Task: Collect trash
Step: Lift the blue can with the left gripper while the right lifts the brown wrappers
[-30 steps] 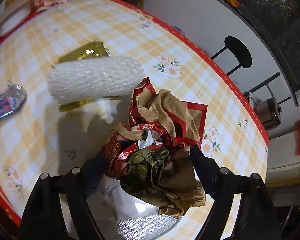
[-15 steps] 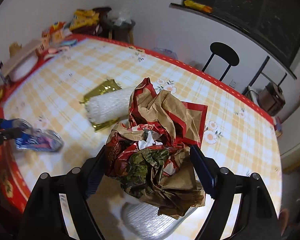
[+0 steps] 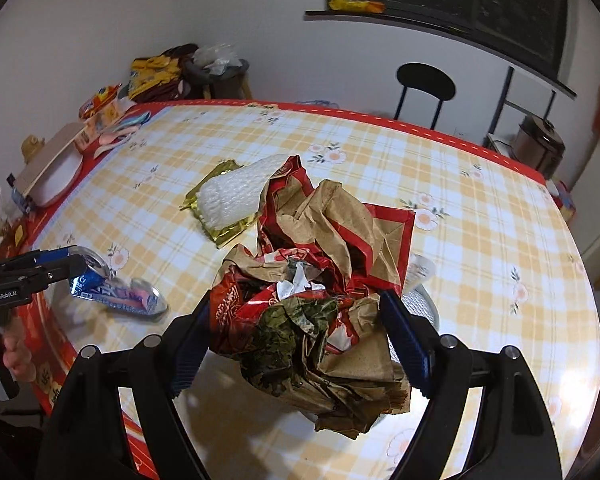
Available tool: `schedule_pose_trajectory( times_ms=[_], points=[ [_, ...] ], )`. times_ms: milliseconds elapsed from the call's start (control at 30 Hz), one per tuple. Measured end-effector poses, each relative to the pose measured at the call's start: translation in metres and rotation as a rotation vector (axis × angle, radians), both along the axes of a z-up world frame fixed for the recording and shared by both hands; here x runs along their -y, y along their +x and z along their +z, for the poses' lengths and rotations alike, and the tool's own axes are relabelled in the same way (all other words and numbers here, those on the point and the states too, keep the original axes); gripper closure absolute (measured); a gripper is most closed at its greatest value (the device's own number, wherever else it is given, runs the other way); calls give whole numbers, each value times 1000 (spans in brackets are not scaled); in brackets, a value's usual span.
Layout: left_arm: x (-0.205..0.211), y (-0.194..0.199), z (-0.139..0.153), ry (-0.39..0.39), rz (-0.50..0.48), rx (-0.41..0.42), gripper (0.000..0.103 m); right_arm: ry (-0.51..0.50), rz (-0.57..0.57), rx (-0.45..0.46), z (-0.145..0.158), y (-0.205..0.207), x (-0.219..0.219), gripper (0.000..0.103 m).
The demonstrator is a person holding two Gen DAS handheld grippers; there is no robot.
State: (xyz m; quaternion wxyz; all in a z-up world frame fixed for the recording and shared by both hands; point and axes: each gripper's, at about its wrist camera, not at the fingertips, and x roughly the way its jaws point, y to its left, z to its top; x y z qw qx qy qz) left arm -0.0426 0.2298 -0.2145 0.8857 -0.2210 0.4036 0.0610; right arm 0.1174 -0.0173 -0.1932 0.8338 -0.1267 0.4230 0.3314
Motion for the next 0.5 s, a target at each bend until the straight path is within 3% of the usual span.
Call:
schedule_pose_trajectory(
  times_ms=[267, 500],
  points=[
    [-2, 6, 0, -3, -1, 6, 45, 21, -31, -17, -1, -4, 16, 23],
    [-17, -1, -20, -60, 57, -88, 41, 31, -38, -31, -4, -7, 22, 23]
  ],
)
